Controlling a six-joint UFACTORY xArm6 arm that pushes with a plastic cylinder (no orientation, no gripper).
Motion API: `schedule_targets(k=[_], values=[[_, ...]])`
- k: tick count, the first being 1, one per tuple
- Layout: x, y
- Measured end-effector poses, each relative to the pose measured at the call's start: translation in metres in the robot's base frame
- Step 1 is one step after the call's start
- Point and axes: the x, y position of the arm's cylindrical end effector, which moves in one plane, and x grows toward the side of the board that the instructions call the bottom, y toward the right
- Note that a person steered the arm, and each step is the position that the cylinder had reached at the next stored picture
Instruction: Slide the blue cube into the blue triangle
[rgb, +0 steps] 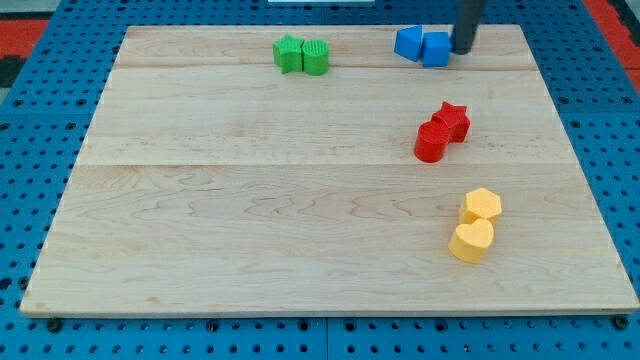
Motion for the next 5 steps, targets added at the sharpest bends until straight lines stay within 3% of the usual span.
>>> schedule_targets(k=[4,5], values=[[-0.042,-0.062],[-0.048,-0.049]])
